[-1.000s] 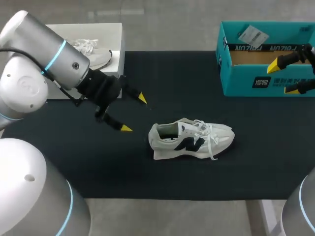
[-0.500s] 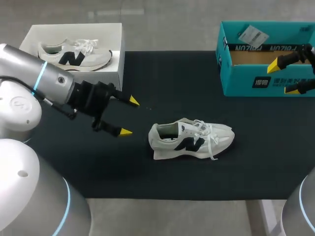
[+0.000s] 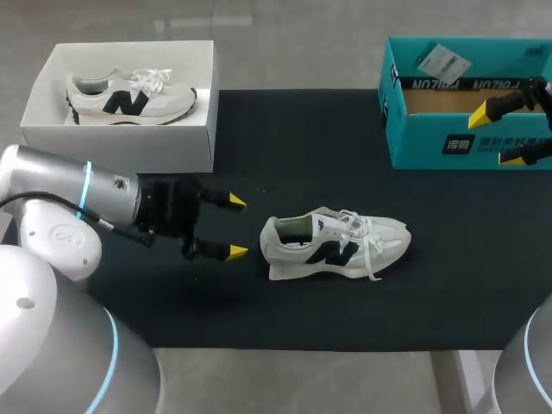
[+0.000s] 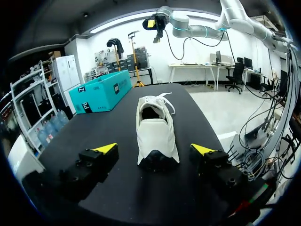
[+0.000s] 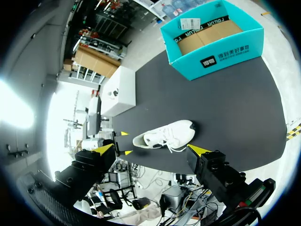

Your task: Take the shoe out of the shoebox, open the shoe tongue, remove and reinsert the insole, then place the shoe into the shoebox

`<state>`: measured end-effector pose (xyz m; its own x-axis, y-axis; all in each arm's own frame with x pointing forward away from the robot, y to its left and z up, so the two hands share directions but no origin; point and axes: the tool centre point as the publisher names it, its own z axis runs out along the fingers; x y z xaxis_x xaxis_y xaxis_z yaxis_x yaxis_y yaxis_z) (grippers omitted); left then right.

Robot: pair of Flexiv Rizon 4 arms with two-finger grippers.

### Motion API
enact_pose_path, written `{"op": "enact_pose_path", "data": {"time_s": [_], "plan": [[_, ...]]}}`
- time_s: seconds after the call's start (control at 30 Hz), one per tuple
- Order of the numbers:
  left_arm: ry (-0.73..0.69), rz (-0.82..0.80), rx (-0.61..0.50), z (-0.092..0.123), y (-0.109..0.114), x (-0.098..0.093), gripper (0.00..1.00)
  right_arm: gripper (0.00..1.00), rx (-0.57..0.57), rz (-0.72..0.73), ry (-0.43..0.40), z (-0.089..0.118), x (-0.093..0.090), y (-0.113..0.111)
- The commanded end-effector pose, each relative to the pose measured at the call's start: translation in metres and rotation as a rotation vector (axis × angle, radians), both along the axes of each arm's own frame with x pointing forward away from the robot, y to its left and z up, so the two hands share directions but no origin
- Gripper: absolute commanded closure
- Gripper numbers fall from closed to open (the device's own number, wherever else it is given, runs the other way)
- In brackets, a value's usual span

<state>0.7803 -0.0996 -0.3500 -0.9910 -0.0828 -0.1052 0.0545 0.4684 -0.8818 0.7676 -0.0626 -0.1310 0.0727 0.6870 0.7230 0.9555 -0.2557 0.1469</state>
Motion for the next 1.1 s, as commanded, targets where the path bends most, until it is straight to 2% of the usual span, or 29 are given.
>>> {"op": "enact_pose_path", "data": {"time_s": [0.03,0.27,0.73,1.1], "plan": [[-0.015,0.077,-0.023,-0.017,-0.009,0.0,0.0,0.0,-0.001,-0.001,0.001,0.0,0.0,0.001],[0.043,0.064,-0.044,-0.033,-0.019,0.006,0.0,0.0,-0.001,-0.001,0.001,0.0,0.0,0.001],[0.079,0.049,-0.052,-0.06,-0.043,-0.001,0.0,0.0,-0.001,-0.001,0.001,0.0,0.0,0.001],[0.104,0.045,-0.06,-0.076,-0.054,0.01,0.0,0.0,-0.001,-0.001,0.001,0.0,0.0,0.001]]}}
